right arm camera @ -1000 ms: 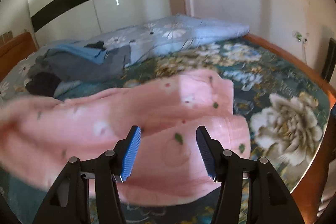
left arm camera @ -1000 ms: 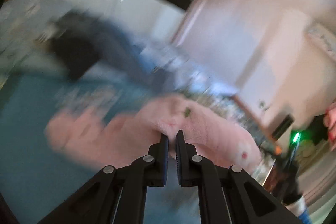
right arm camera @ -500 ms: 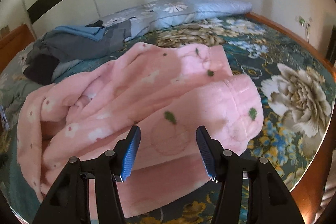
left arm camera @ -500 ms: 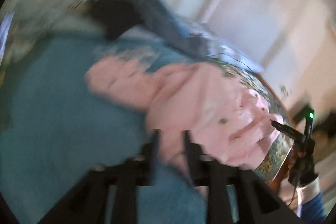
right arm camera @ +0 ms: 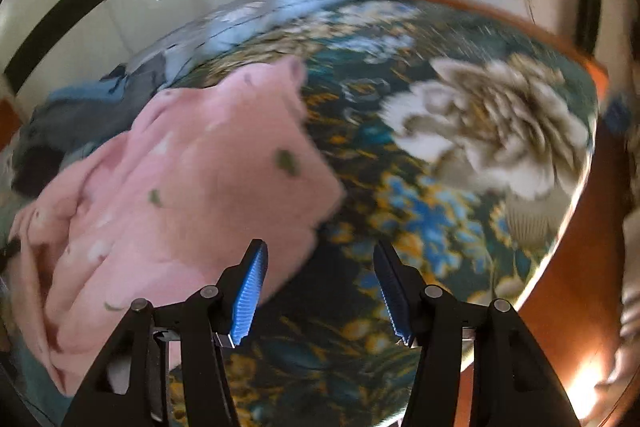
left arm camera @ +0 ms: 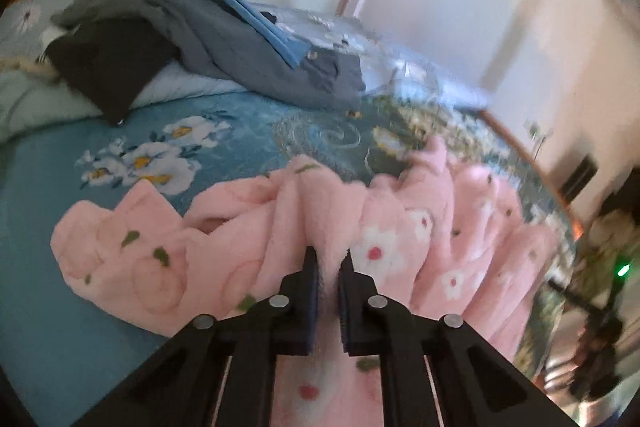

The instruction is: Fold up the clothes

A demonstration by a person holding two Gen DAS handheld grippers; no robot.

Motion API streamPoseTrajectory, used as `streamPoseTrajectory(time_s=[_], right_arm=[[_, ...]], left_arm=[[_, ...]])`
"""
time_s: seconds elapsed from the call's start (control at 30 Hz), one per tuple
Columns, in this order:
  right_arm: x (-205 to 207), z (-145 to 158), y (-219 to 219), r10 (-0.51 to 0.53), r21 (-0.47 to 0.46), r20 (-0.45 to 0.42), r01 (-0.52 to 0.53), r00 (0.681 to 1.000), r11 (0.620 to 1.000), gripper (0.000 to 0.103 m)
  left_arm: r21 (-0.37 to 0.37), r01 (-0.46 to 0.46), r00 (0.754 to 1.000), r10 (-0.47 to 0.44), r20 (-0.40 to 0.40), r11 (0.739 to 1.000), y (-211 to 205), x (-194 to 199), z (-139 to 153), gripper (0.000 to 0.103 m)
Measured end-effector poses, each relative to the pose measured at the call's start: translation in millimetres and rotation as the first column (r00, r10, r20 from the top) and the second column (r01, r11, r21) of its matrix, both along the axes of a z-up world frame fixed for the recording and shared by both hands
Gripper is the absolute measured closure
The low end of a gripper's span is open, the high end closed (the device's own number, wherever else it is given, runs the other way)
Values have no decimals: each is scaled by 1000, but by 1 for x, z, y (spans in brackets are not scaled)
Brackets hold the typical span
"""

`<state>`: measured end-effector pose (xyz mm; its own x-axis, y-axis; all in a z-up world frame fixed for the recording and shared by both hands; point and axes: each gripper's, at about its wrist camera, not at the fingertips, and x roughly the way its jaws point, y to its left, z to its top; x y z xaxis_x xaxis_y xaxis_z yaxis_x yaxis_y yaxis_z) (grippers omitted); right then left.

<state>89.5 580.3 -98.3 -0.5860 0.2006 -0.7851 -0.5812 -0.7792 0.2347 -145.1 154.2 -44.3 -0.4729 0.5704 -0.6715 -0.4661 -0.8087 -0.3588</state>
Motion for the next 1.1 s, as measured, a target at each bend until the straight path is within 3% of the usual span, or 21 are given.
streamPoseTrajectory(time_s=[0.07,0.17,0.27,0.33,0.47,0.57,0.6,0.7,0.77,0.83,0.9,0.97,1.03,1.1], right_arm=[[1,-4,3,-5,-29,-9,5,1000,1000,46],[-4,-9,2,7,-79,-32,-10,999,997,46],[-9,-15,0,19,-128,-56,-26,998,991,46],[-14,-19,-1,25,-157,-68,-36,997,987,46],[-26,-23,-5,33,-189,-77,-47,996,981,46],[-33,-23,-8,37,-213,-85,-55,996,975,46],[-35,-23,-8,36,-218,-85,-54,996,974,46],[-39,-23,-8,35,-219,-79,-51,996,974,46],[-40,-23,-8,31,-221,-72,-47,997,974,46],[-42,-23,-8,29,-222,-72,-44,997,974,46],[-45,-24,-8,24,-226,-71,-40,997,973,46],[-46,-24,-9,16,-231,-69,-32,997,972,46],[-46,-24,-10,11,-249,-80,-30,997,968,46],[-46,-24,-11,6,-267,-92,-31,996,963,47]], left_arm=[[69,-28,1000,28,2,997,-16,3,9,95],[182,-128,988,141,-64,975,-75,23,39,96],[301,-219,957,265,-120,928,-148,58,52,96],[321,-287,936,335,-105,903,-190,82,41,96],[285,-406,913,398,88,868,-240,113,-25,95],[258,-469,876,407,259,845,-258,129,-71,92],[246,-486,860,409,306,838,-263,135,-84,92],[206,-489,860,428,280,848,-266,142,-75,82],[155,-457,885,428,184,876,-256,143,-49,71],[96,-407,913,399,91,909,-240,136,-27,45],[25,-339,941,339,2,941,-217,124,-10,35],[-110,-220,973,211,-88,969,-166,104,-5,34],[-233,-132,986,102,-134,964,-125,89,-8,34],[-349,-65,992,21,-128,935,-93,75,-23,34]])
